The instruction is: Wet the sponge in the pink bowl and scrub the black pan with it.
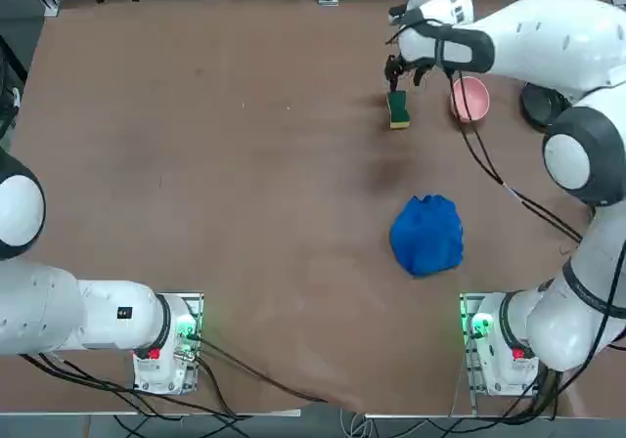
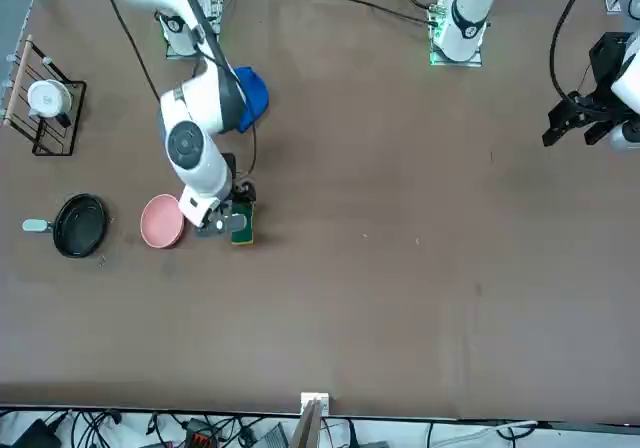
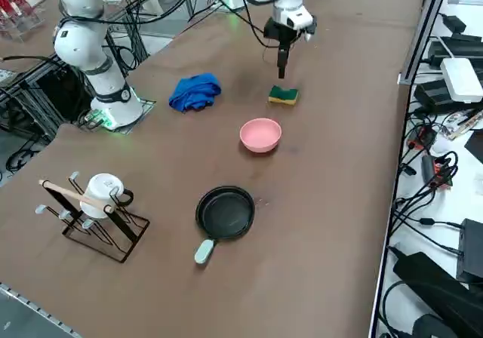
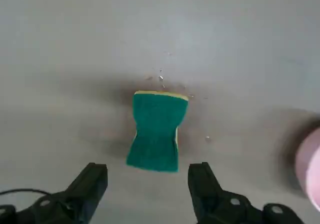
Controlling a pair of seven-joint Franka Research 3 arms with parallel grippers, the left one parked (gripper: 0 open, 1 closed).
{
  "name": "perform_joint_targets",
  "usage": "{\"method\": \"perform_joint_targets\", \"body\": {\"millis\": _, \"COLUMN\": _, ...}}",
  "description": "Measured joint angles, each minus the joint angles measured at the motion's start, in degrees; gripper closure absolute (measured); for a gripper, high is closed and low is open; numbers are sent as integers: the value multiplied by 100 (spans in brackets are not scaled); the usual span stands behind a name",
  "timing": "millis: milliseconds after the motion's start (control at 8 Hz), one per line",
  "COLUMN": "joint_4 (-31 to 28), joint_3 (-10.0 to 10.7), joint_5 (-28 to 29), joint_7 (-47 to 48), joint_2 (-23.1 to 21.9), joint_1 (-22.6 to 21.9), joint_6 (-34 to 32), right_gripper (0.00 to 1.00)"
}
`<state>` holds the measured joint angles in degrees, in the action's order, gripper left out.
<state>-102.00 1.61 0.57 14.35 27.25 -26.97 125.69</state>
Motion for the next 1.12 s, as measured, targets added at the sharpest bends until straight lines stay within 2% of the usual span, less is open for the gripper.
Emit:
{"method": "perform_joint_targets", "body": {"millis": 375, "joint_4": -4, "joint_3": 23, "joint_5": 0, "joint_7": 21, "joint_2": 476, "joint_1": -20, "joint_6": 241, "right_gripper": 3}}
{"method": "perform_joint_targets", "body": {"millis": 750, "joint_4": -3, "joint_3": 39, "joint_5": 0, "joint_7": 23, "joint_2": 719, "joint_1": -19, "joint_6": 480, "right_gripper": 6}}
{"method": "perform_joint_targets", "body": {"millis": 875, "joint_4": -4, "joint_3": 43, "joint_5": 0, "joint_7": 23, "joint_2": 762, "joint_1": -19, "joint_6": 524, "right_gripper": 8}}
{"method": "perform_joint_targets", "body": {"millis": 1125, "joint_4": -3, "joint_3": 58, "joint_5": 0, "joint_7": 39, "joint_2": 804, "joint_1": -16, "joint_6": 549, "right_gripper": 20}}
